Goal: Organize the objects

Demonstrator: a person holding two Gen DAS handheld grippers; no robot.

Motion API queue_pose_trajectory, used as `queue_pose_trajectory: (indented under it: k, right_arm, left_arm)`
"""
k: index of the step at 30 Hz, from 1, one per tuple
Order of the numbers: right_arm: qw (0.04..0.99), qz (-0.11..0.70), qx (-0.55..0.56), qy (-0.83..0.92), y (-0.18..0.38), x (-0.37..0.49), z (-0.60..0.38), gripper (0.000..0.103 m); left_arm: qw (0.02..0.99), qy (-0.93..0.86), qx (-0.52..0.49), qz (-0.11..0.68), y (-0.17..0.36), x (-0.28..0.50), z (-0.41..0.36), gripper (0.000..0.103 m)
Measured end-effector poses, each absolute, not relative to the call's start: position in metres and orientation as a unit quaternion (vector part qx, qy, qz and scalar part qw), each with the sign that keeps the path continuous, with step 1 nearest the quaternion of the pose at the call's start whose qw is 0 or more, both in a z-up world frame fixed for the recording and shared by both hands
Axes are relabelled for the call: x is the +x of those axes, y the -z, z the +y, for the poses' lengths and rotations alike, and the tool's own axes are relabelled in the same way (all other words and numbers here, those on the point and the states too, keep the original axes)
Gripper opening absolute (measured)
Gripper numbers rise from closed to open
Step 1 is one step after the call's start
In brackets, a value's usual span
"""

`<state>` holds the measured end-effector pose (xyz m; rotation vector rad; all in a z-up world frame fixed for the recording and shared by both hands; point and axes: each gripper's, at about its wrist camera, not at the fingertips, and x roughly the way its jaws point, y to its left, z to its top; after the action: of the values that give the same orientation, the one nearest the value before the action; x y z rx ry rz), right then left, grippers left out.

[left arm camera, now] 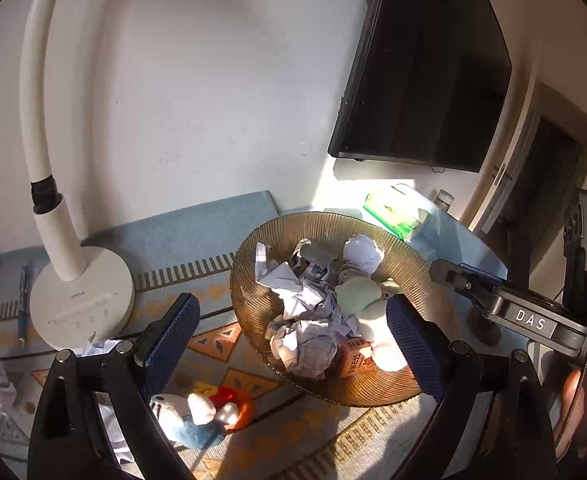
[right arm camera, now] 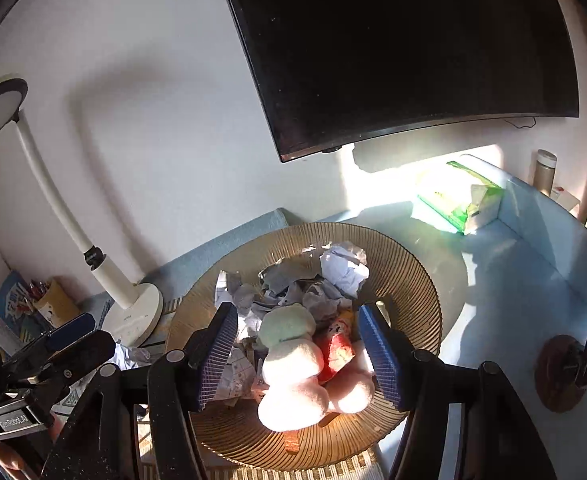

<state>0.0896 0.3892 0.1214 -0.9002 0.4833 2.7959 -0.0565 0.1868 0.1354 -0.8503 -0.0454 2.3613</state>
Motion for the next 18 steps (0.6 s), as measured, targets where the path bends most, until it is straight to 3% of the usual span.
queue_pose_trajectory:
  k: [5, 8, 9, 10, 11, 12, 18]
  right_arm:
    - [0.029, 0.157, -0.298, -0.941, -0.135, 0.117, 0.333, 0.069]
    - [-0.010, 0.152, -0.294, -0.944, -0.141, 0.130, 0.296, 0.071]
    - [-0.023, 0.150, -0.291, -0.945, -0.141, 0.134, 0.284, 0.073]
    - [-0.030, 0.146, -0.288, -0.946, -0.139, 0.136, 0.272, 0.084]
    - [-0.031, 0.140, -0.283, -0.948, -0.134, 0.138, 0.261, 0.095]
    - [-0.028, 0.129, -0.279, -0.951, -0.128, 0.140, 0.249, 0.096]
    - [-0.050, 0.109, -0.320, -0.940, -0.059, 0.130, 0.207, 0.096]
  left_arm:
    - [0.288, -0.909, -0.302, -0.024, -0.163, -0.014, 0.129, 0.094]
    - [0.266, -0.917, -0.297, -0.032, -0.176, 0.010, 0.090, 0.102]
    - [0.261, -0.918, -0.298, -0.034, -0.178, 0.016, 0.076, 0.102]
    - [0.256, -0.919, -0.298, -0.038, -0.178, 0.023, 0.063, 0.102]
    - [0.247, -0.921, -0.297, -0.042, -0.174, 0.031, 0.049, 0.102]
    - [0.231, -0.926, -0.295, -0.045, -0.168, 0.037, 0.036, 0.102]
    - [0.121, -0.928, -0.347, -0.061, -0.084, 0.042, -0.023, 0.102]
